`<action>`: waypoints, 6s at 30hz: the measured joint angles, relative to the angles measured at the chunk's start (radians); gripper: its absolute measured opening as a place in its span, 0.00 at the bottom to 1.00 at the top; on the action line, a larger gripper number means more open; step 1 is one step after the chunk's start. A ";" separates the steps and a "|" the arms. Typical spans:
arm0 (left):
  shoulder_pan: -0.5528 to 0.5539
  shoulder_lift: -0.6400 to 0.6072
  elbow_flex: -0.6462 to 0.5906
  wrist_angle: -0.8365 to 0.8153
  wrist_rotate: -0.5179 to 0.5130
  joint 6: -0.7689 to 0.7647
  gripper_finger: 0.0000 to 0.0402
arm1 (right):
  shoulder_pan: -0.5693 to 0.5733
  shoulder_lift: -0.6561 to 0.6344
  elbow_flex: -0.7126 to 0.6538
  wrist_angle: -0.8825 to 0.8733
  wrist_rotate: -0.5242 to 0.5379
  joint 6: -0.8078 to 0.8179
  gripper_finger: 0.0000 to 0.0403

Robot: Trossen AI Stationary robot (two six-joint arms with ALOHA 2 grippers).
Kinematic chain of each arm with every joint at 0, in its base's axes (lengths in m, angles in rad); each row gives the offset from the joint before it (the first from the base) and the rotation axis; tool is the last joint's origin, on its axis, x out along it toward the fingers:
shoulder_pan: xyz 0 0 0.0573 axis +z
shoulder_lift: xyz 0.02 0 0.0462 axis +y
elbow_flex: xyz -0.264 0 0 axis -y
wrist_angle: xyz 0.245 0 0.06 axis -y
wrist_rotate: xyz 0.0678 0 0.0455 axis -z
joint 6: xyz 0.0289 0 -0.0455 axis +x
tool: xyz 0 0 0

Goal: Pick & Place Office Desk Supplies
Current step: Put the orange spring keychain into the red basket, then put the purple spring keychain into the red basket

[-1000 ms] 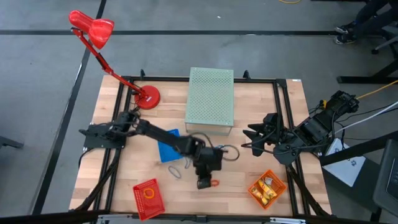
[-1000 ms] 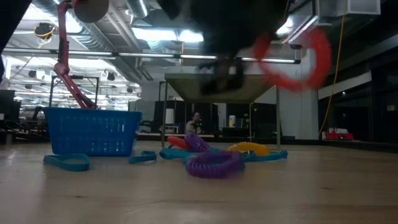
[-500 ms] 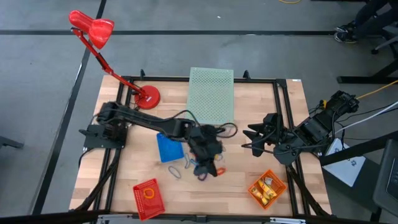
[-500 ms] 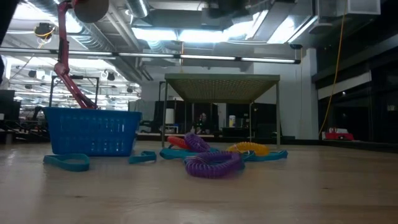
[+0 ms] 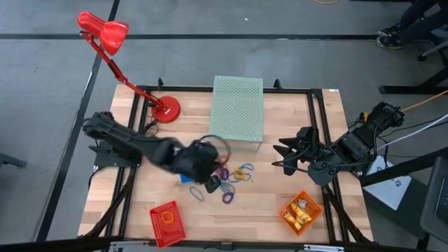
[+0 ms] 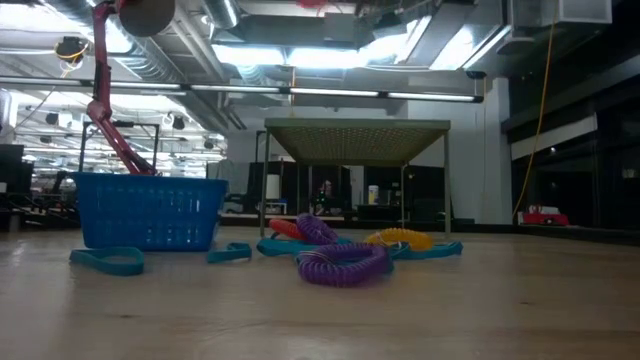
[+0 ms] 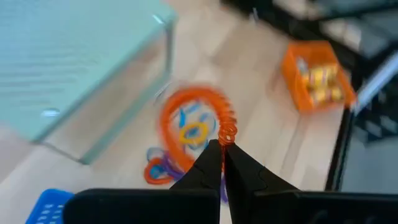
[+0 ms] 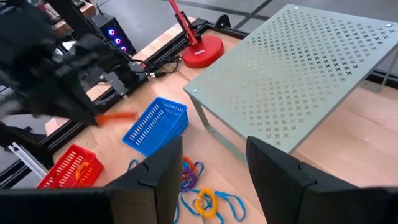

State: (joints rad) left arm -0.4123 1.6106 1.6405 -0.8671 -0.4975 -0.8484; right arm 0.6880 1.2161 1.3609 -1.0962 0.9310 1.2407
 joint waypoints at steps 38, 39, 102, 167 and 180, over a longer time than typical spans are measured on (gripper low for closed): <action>-0.554 0.024 -0.288 0.119 0.456 -0.752 0.01 | 0.000 0.052 0.000 0.017 0.002 0.032 0.44; -0.548 0.024 -0.308 0.112 0.466 -0.751 0.01 | 0.000 0.055 0.000 0.020 0.000 0.035 0.44; -0.174 -0.456 -0.392 0.252 -0.017 -0.233 0.37 | -0.002 0.067 0.000 0.179 0.017 0.008 0.44; 0.088 0.309 -0.284 0.706 0.581 0.094 0.37 | 0.132 -1.199 -1.033 1.160 -0.928 -1.226 0.44; 0.094 0.423 -0.107 0.348 0.549 0.103 0.36 | 0.132 -1.217 -1.284 1.352 -0.902 -1.161 0.44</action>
State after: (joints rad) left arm -0.3180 2.0338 1.5331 -0.5193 0.0513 -0.7452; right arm 0.8200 -0.0010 0.0765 0.2560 0.0294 0.0802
